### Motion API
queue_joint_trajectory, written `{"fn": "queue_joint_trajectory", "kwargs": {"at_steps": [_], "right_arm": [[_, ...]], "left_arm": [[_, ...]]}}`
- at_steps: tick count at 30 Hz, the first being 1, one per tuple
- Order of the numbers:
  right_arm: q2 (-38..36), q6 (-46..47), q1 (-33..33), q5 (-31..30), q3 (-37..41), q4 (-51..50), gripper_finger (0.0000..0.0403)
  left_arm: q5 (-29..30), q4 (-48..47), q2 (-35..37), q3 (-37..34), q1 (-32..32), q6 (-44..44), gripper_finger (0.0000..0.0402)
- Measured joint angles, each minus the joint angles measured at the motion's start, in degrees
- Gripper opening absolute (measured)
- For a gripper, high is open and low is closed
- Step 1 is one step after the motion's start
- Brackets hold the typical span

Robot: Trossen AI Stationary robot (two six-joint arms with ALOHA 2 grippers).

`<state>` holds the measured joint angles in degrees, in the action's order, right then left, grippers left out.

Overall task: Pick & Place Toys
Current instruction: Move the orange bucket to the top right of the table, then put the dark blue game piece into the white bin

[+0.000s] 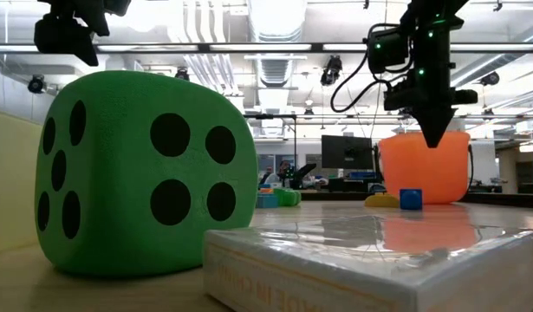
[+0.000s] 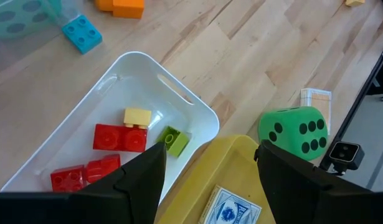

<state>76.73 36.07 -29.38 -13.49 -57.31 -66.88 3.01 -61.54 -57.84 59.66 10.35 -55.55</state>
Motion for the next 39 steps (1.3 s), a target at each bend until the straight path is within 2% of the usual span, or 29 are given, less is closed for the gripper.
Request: {"fn": "queue_joint_trajectory", "kwargs": {"at_steps": [4, 14, 21, 24, 28, 34, 39], "right_arm": [[-0.1, 0.0, 1.2, 0.3, -0.1, -0.2, 0.0008], [-0.6, 0.3, 12.2, 2.6, -5.1, -1.0, 0.0008], [0.7, -15.4, 18.8, 12.9, -4.2, 1.6, 0.0017], [2.5, -22.5, 21.5, 15.7, -3.7, 3.9, 0.0052], [5.8, -30.9, 24.3, 16.6, -3.8, 6.3, 0.0127], [11.4, -49.4, 27.6, 9.9, -4.0, 6.9, 0.0234], [16.2, -57.9, 27.6, 3.8, -4.0, 7.2, 0.0279]], "left_arm": [[0.0, 0.0, 0.0, 0.0, 0.0, 0.0, 0.0239], [0.0, 0.0, 0.0, 0.0, 0.0, -0.5, 0.0239], [0.0, 0.0, 0.0, 0.0, 0.0, -0.6, 0.0239], [0.0, 0.0, 0.0, 0.0, 0.0, -0.6, 0.0239], [0.0, 0.0, 0.0, 0.0, 0.0, -0.5, 0.0239], [-0.6, 0.0, 0.0, 0.0, 0.0, -1.3, 0.0239], [-1.6, 0.0, 0.0, 0.0, 0.1, -1.9, 0.0239]]}}
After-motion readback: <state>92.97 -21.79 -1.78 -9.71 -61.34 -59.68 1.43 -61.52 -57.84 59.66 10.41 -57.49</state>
